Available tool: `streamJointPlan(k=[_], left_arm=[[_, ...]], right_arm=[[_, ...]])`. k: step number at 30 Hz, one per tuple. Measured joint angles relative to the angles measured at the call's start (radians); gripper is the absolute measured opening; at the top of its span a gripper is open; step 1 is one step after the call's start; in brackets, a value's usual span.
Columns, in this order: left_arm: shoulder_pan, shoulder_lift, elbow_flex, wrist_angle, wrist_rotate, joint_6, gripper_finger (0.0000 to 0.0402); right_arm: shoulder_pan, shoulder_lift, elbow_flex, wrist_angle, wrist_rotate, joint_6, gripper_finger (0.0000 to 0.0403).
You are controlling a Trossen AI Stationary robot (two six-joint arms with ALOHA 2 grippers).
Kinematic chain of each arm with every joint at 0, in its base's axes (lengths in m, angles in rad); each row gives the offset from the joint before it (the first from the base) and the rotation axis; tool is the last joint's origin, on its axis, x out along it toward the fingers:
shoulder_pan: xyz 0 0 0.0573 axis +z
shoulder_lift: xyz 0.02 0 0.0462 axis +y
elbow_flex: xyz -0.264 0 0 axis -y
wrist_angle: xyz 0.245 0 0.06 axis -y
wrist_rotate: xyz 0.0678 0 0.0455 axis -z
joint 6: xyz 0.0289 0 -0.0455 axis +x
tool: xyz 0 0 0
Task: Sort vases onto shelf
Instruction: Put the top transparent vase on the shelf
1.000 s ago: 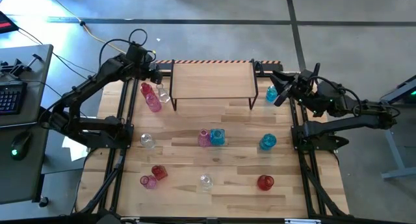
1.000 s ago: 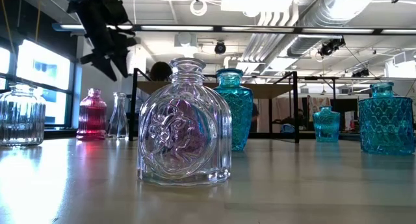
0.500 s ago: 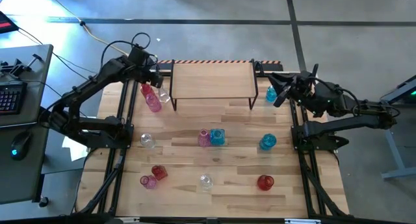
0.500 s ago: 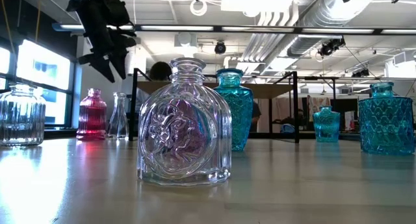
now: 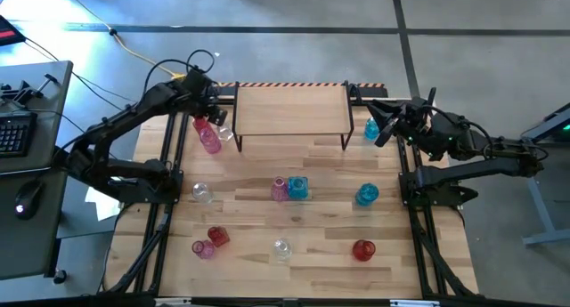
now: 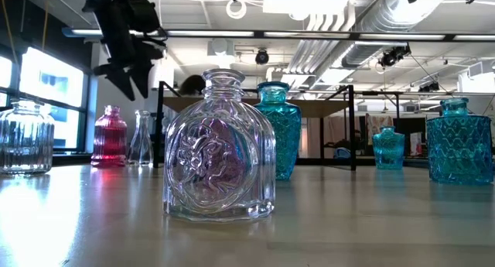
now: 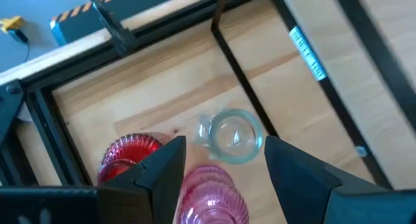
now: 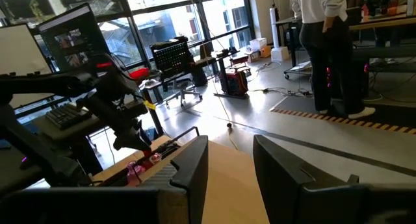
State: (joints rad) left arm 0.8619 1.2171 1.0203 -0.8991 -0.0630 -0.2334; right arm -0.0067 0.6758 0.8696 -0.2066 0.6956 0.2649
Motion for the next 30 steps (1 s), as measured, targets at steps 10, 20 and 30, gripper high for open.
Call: streamJointPlan(k=[10,20,30], left_arm=[[-0.001,0.091,0.0,-0.018,0.005,-0.001,0.02],[-0.001,0.124,0.004,-0.003,0.007,-0.007,0.02],[0.0,0.107,-0.002,0.032,0.028,-0.028,0.02]], right_arm=[[0.0,0.0,0.0,0.0,-0.019,-0.003,0.011],[0.0,0.0,0.0,0.0,-0.018,-0.003,0.011],[0.0,0.0,0.0,0.0,-0.018,-0.003,0.011]])
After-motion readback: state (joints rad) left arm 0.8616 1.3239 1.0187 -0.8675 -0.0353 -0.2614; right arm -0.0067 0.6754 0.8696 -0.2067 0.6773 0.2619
